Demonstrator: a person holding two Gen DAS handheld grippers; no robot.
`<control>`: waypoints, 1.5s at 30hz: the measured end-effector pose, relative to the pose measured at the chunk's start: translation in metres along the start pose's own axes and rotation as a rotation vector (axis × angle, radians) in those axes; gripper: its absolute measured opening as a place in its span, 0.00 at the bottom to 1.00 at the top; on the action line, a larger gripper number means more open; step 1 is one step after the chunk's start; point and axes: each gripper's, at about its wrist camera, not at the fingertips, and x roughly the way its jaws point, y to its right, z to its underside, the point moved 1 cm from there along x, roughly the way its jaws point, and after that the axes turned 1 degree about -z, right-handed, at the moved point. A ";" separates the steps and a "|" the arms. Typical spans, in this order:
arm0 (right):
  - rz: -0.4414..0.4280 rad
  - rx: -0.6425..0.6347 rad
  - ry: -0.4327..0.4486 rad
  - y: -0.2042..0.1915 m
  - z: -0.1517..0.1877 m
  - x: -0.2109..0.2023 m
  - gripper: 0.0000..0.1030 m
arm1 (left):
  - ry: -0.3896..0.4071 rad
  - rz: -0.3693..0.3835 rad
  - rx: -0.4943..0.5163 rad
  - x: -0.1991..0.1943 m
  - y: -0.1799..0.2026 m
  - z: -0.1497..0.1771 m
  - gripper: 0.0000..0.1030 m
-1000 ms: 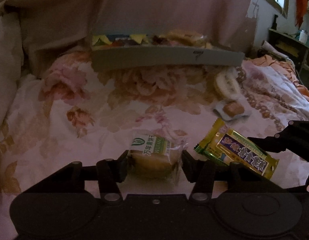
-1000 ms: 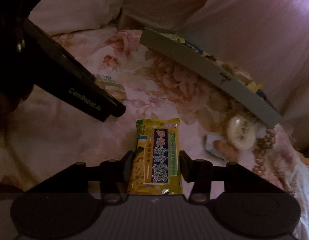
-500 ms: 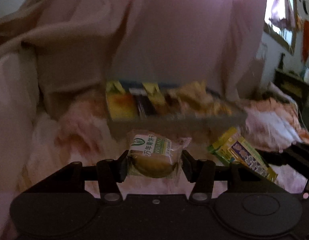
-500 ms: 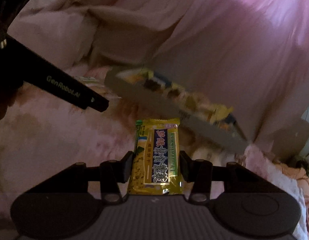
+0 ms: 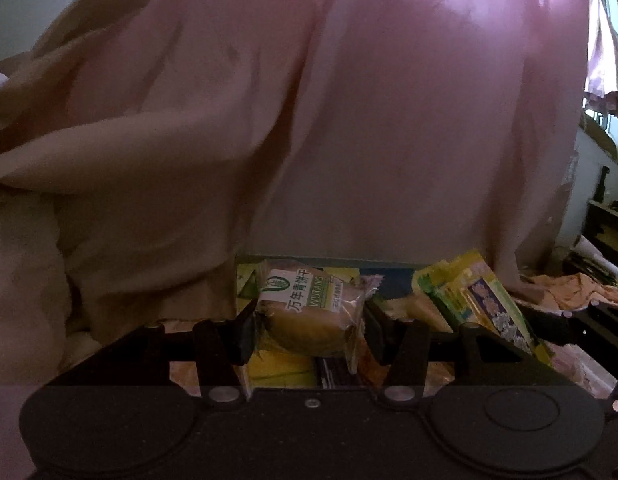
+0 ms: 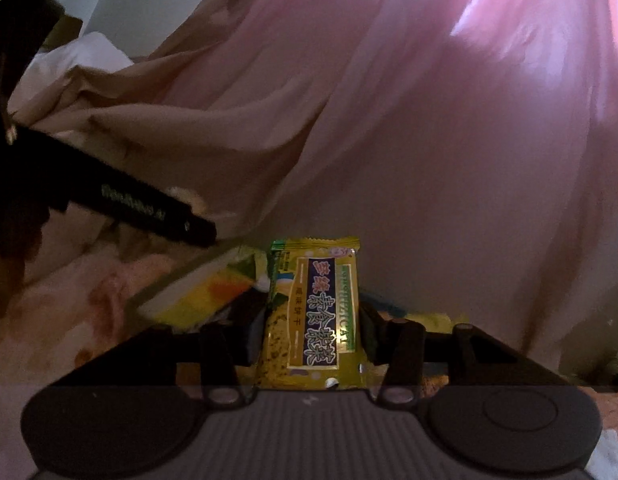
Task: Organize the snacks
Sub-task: 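Carry the cake and candy bar into the grey box and lower them, then open both tools to release the snacks and withdraw from the box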
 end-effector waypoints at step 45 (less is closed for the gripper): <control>0.000 0.237 -0.028 0.039 0.017 0.005 0.98 | -0.080 -0.004 -0.086 0.011 0.008 0.013 0.91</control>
